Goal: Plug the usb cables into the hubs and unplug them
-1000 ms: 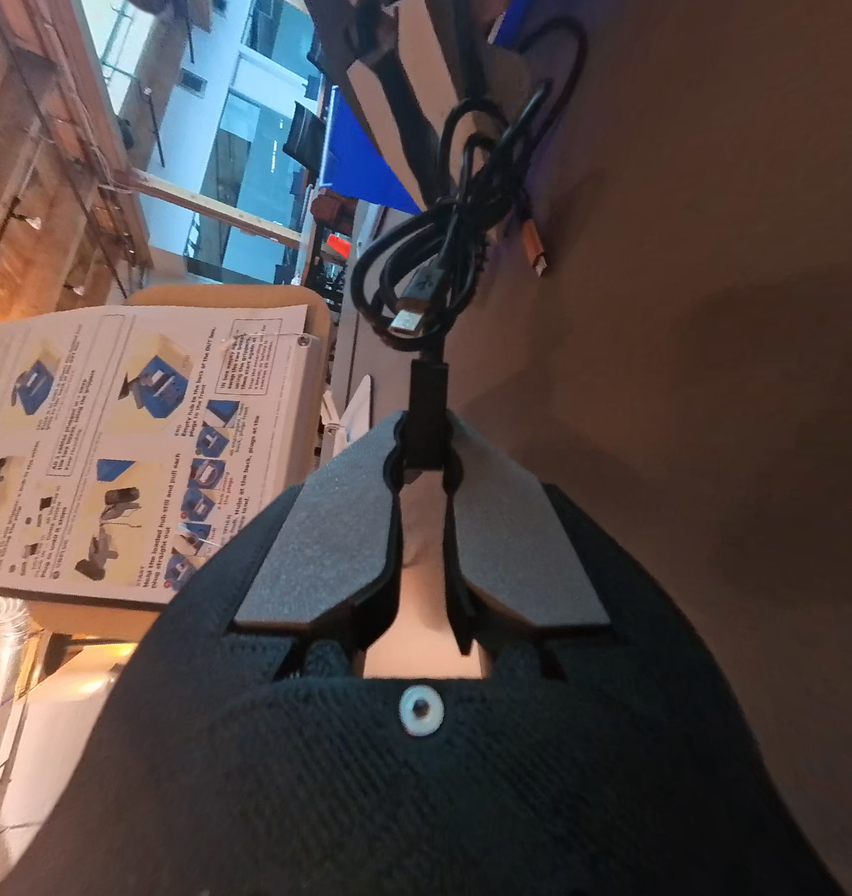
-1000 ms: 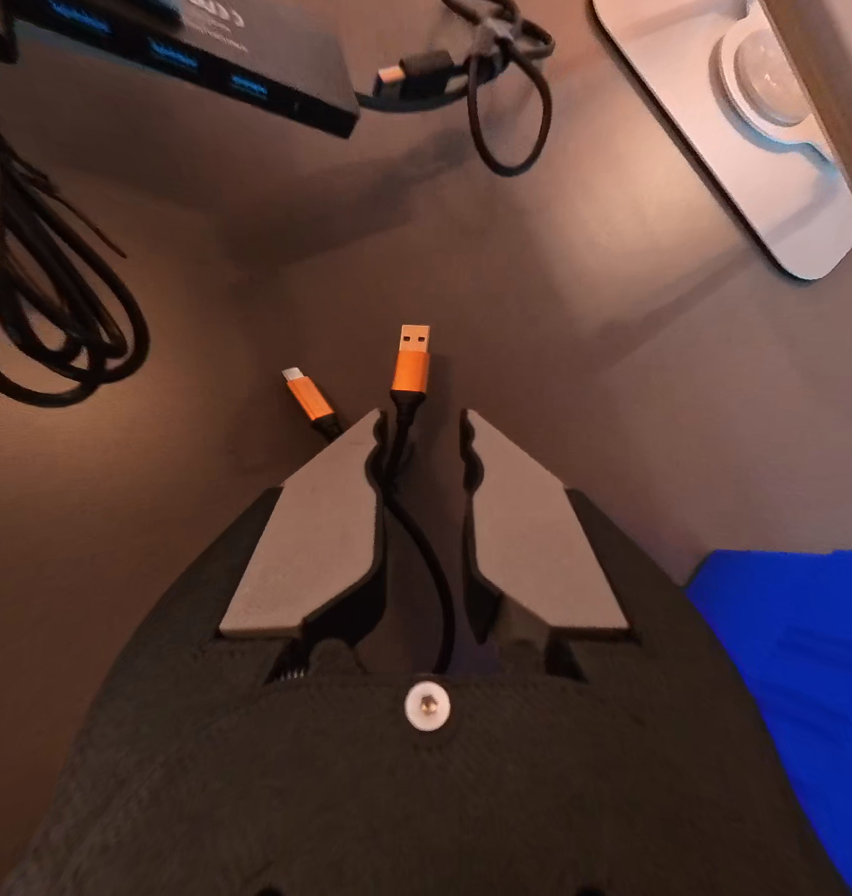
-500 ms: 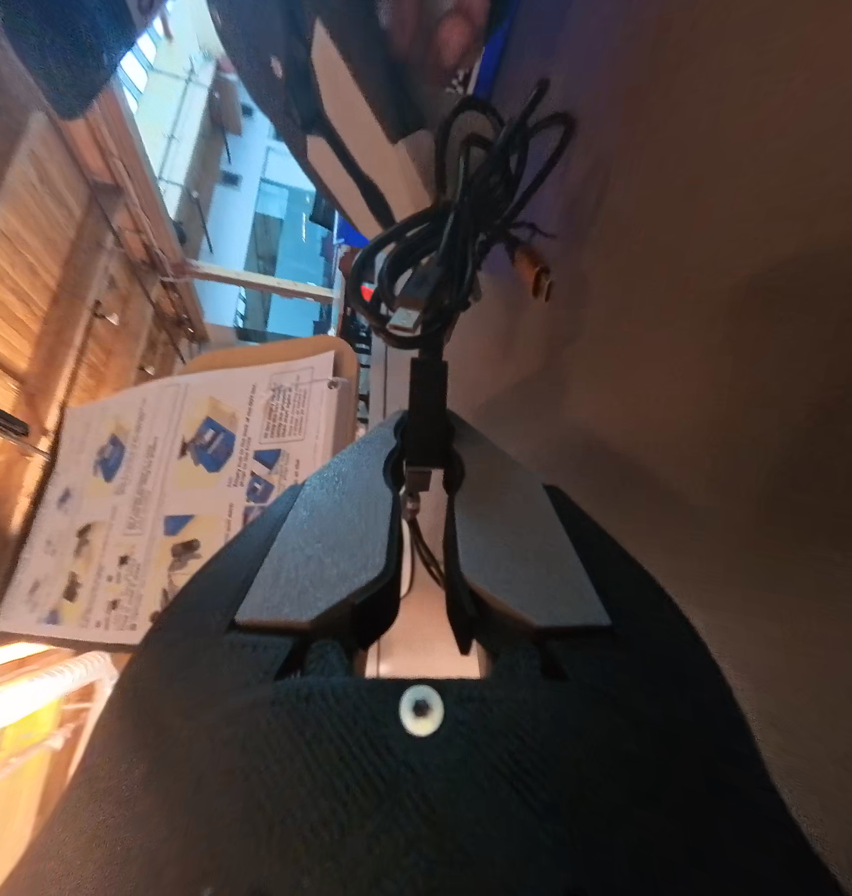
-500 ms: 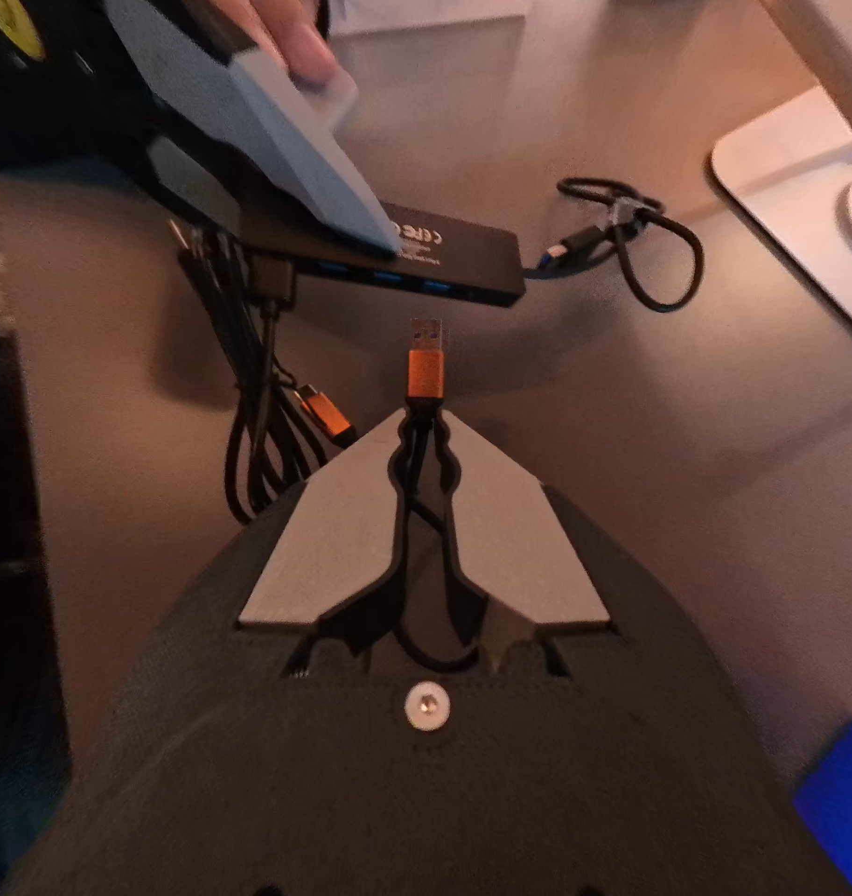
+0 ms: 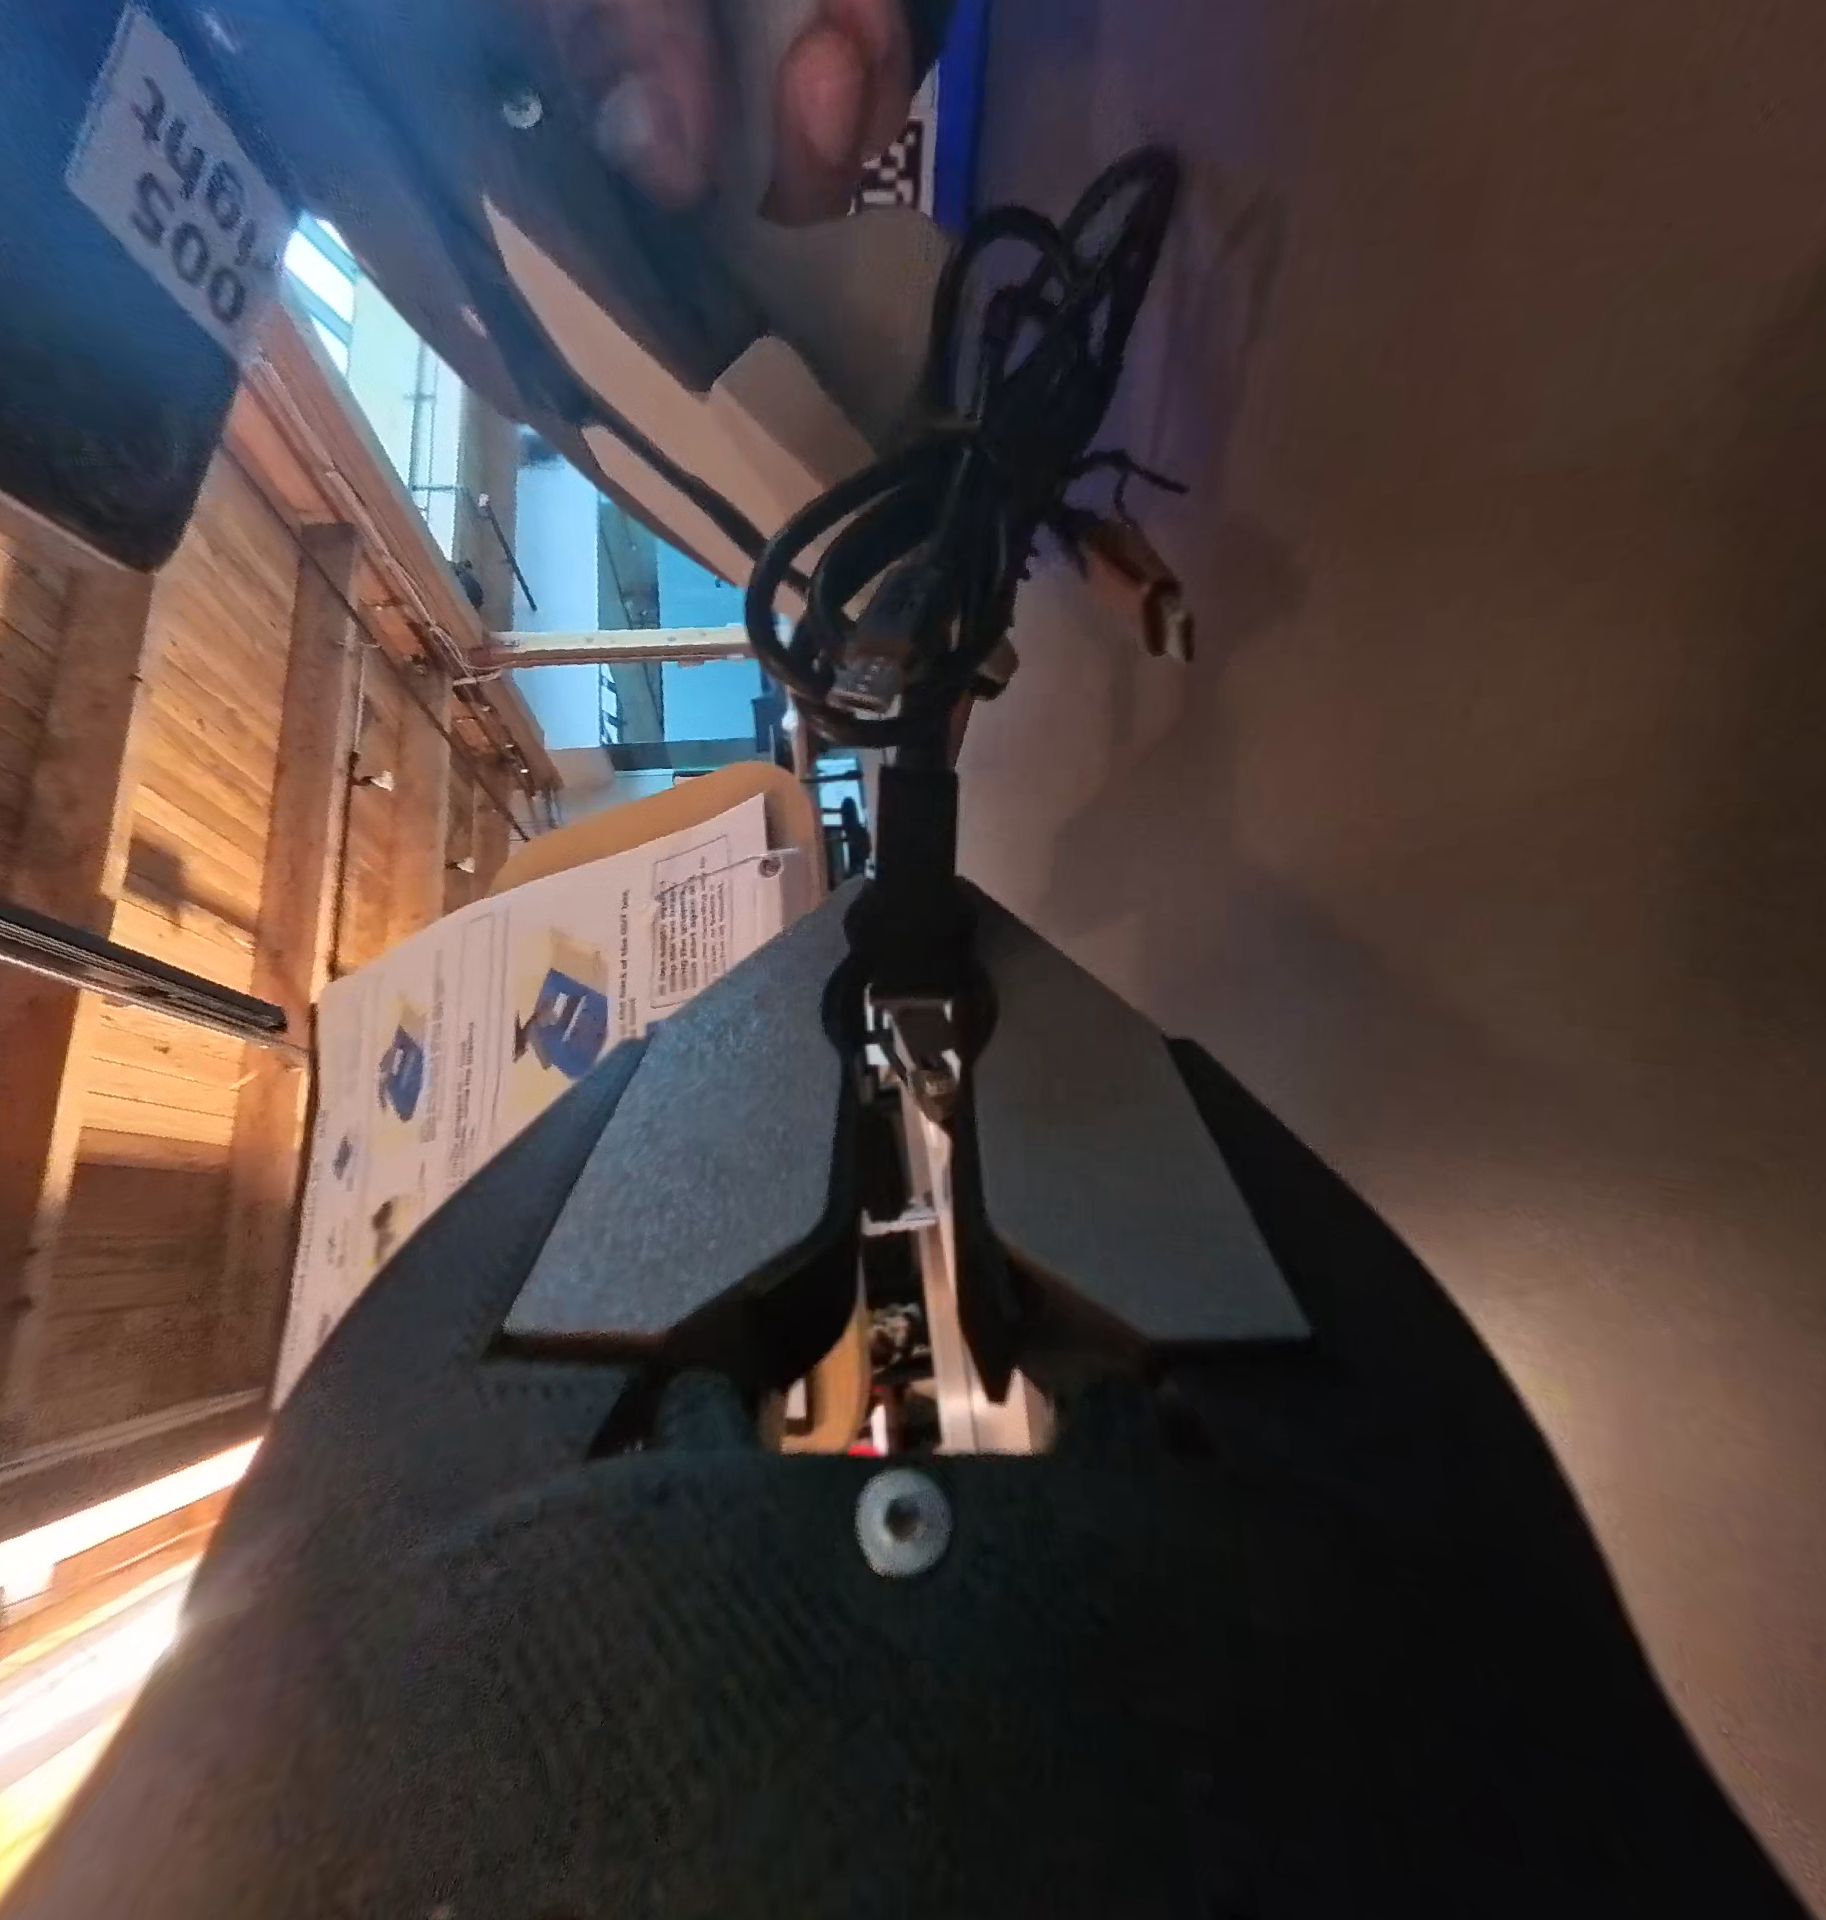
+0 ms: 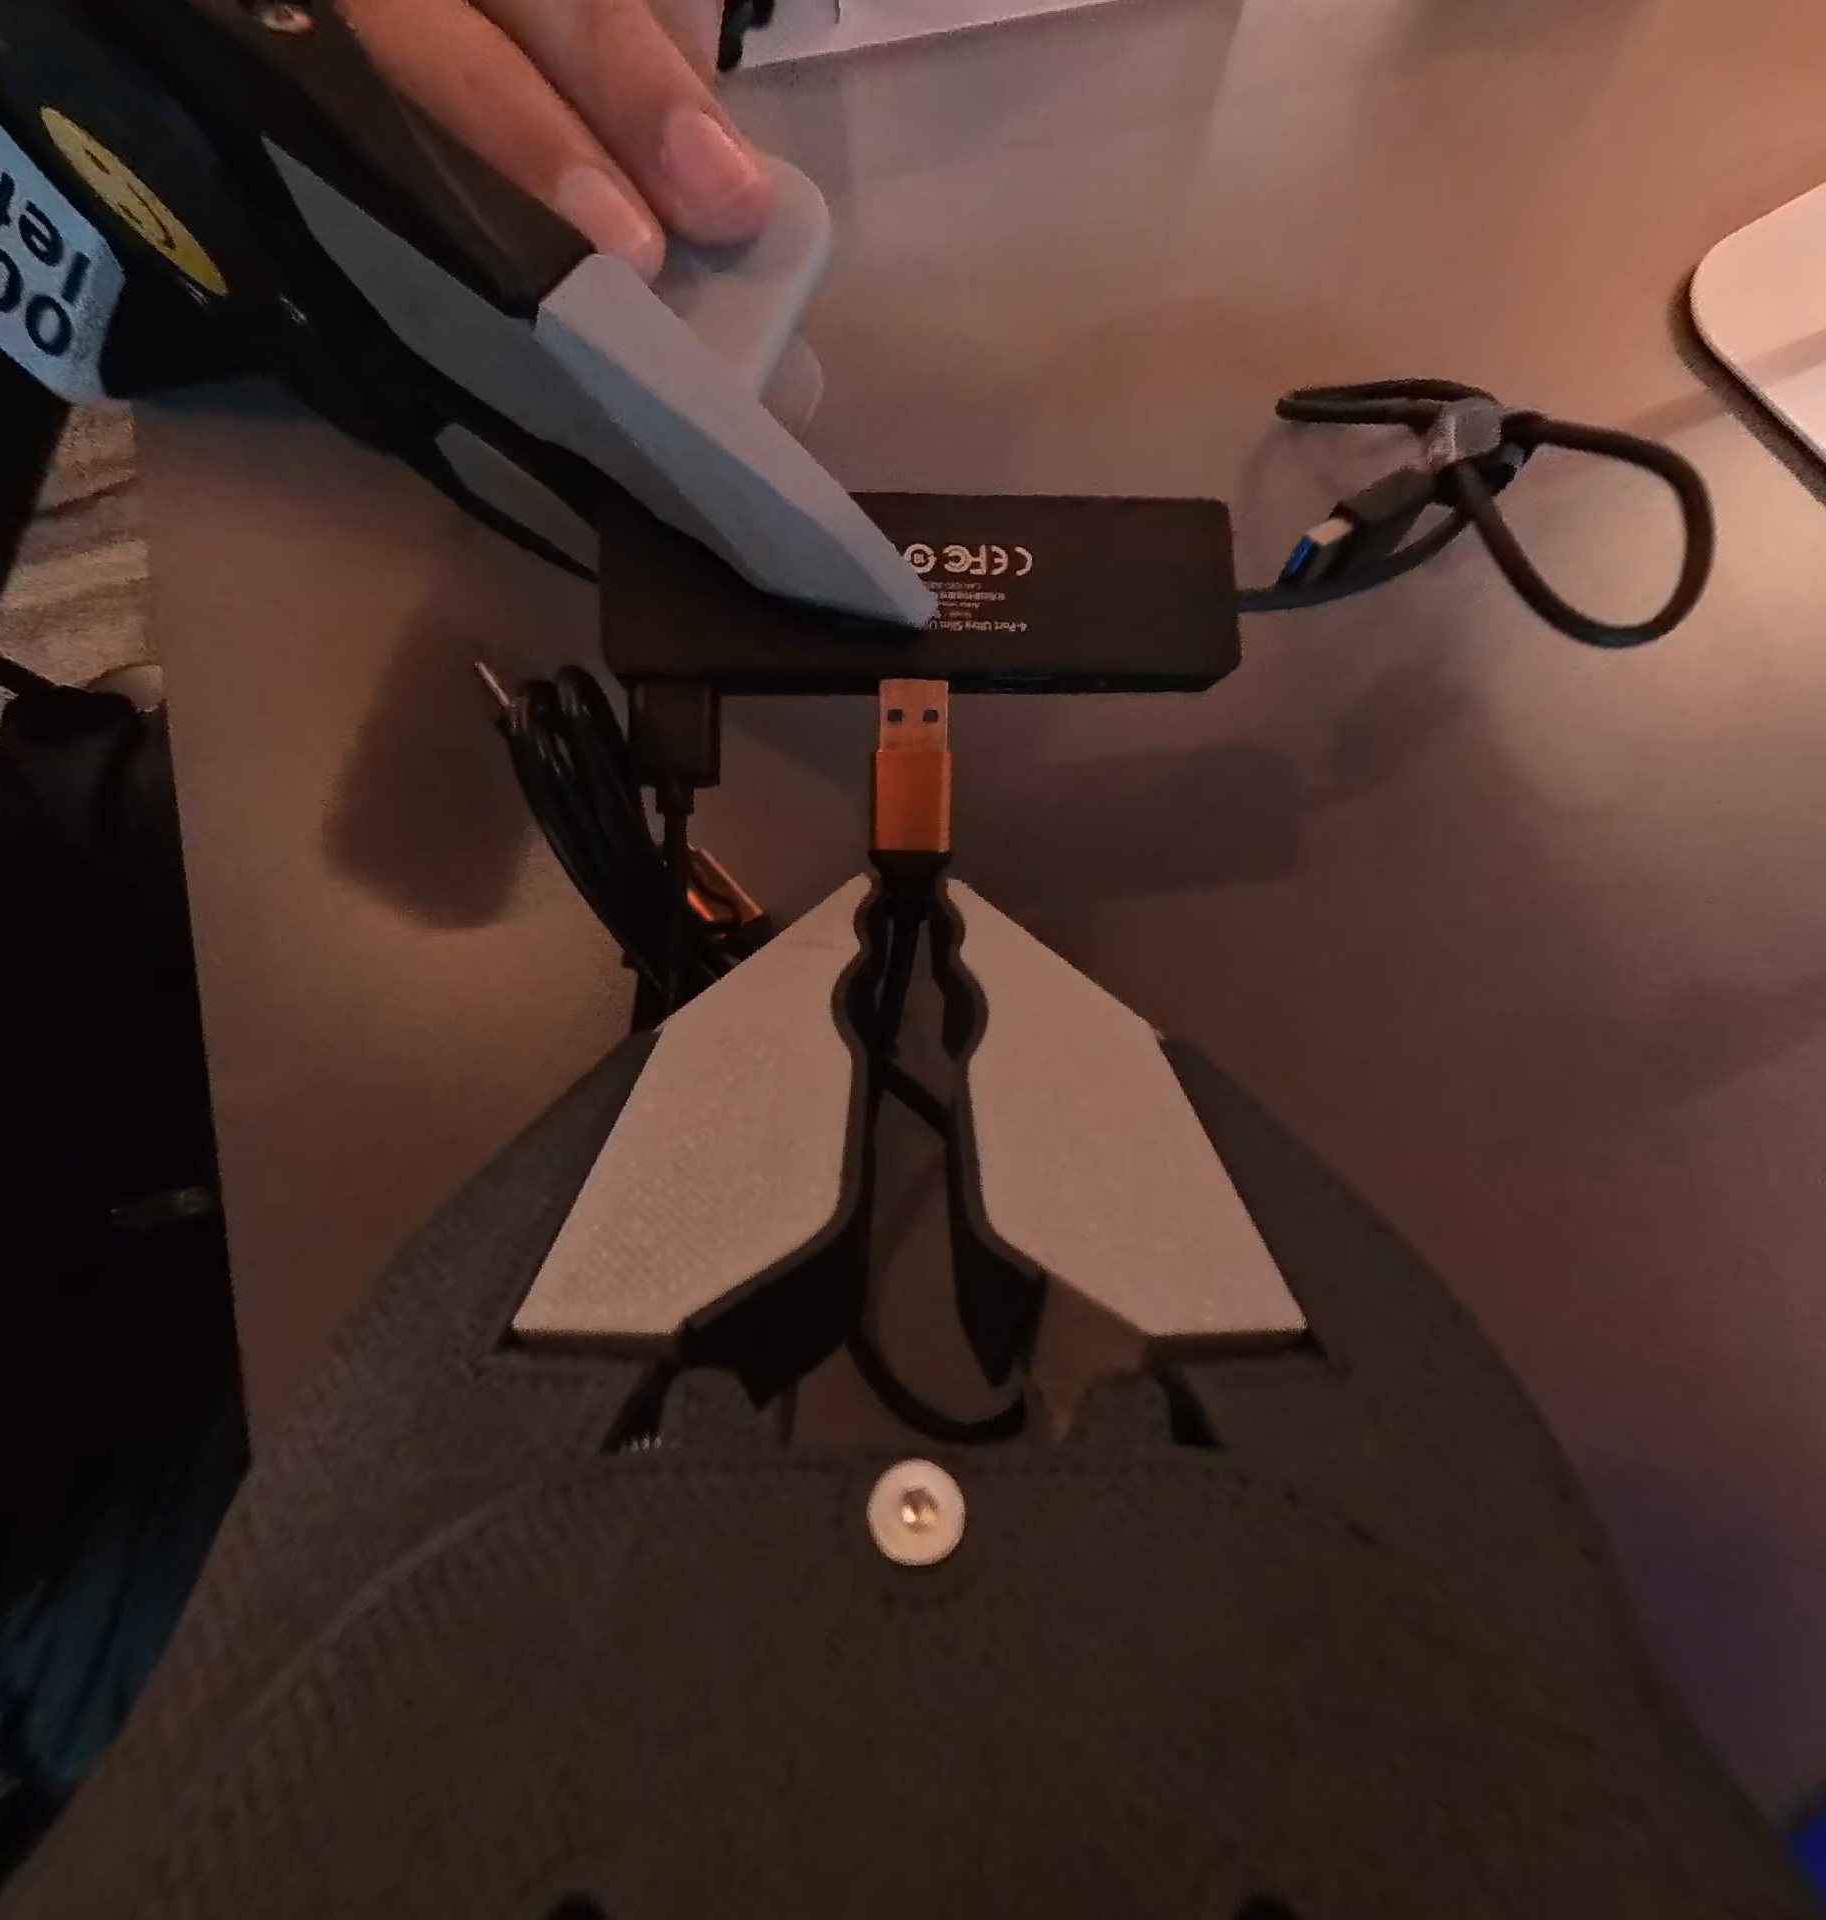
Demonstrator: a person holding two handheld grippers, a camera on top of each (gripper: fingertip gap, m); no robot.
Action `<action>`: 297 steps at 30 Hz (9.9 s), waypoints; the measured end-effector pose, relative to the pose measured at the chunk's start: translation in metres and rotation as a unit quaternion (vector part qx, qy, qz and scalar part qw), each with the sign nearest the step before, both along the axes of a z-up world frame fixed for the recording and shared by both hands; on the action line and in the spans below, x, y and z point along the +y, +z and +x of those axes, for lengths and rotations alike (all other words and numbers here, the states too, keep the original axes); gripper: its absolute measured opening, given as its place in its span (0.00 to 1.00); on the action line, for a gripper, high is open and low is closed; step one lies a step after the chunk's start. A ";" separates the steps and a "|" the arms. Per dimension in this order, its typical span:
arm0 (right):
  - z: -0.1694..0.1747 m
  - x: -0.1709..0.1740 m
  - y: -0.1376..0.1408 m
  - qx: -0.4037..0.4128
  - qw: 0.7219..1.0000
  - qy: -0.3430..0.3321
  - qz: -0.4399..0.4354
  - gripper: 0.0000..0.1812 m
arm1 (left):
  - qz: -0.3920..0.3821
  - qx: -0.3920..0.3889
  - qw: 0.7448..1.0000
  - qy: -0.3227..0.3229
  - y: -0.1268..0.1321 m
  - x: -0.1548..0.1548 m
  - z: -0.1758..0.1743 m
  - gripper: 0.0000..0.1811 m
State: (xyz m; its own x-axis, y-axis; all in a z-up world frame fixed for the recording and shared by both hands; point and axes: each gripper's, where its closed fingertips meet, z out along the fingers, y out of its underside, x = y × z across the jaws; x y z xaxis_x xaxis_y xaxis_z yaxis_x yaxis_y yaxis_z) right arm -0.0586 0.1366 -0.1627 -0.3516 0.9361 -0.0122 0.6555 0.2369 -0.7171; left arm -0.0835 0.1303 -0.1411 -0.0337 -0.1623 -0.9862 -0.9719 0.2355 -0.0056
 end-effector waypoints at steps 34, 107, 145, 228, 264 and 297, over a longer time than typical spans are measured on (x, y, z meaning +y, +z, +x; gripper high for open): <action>0.005 0.000 0.005 0.010 0.998 0.023 0.049 0.02 | -0.005 0.009 0.999 0.031 -0.001 -0.001 0.009 0.04; 0.053 0.166 0.316 0.350 0.898 -0.147 0.225 0.04 | -0.184 -0.688 0.685 -0.154 0.107 -0.021 -0.040 0.00; 0.165 0.280 0.096 -0.196 0.896 -0.282 0.281 0.19 | -0.270 -0.606 0.741 -0.100 0.057 -0.011 -0.011 0.00; -0.117 0.084 -0.022 0.059 0.985 -0.155 0.040 0.35 | -0.522 -0.184 0.742 0.378 -0.051 -0.070 -0.342 0.22; -0.077 0.139 0.048 0.184 0.948 -0.252 -0.058 0.29 | -0.542 -0.272 0.728 0.319 -0.010 -0.022 -0.061 0.11; -0.022 0.059 -0.009 -0.016 0.995 0.066 0.071 0.13 | -0.164 -0.173 0.950 0.202 -0.023 0.047 -0.047 0.17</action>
